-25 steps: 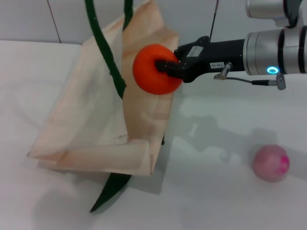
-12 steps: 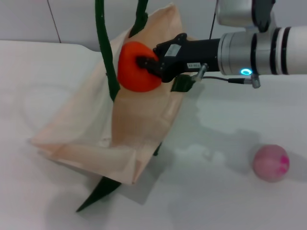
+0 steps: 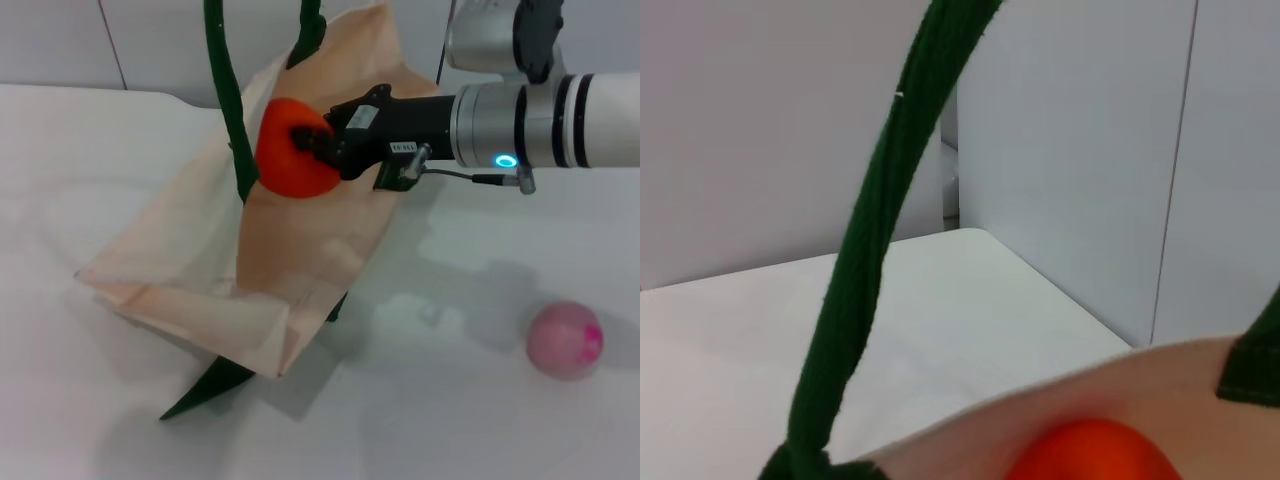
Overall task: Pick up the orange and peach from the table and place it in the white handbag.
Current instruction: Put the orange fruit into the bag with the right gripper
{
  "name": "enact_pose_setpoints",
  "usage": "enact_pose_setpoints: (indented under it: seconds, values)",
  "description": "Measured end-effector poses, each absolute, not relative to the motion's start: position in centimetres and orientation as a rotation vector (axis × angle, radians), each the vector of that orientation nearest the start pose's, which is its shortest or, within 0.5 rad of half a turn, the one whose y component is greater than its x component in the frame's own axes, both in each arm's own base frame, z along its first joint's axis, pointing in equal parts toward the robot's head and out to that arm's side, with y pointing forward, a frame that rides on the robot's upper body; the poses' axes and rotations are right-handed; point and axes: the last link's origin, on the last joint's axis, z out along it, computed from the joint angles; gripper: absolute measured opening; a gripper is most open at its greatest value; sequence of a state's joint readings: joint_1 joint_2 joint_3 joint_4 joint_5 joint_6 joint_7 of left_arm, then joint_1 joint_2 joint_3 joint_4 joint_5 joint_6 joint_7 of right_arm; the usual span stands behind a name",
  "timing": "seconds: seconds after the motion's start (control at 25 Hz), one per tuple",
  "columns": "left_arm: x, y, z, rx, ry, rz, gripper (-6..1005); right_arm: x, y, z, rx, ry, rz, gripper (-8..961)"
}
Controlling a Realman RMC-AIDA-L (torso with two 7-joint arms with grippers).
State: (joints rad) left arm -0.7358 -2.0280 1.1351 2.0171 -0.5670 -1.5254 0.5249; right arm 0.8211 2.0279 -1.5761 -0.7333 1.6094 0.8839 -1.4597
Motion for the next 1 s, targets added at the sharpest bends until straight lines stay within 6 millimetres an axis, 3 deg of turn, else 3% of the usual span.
enact_pose_setpoints:
  seconds: [0.48,1.0]
  values:
    - [-1.5,36.4,15.1,-2.218,-0.271,-0.164,121,10.8,42.0,-7.7,-2.76,0.33,0.433,73]
    - [-1.5,36.5,15.3,-2.207,-0.268,-0.165,119,8.9,40.9,-8.6,-2.861,0.236,0.421,92]
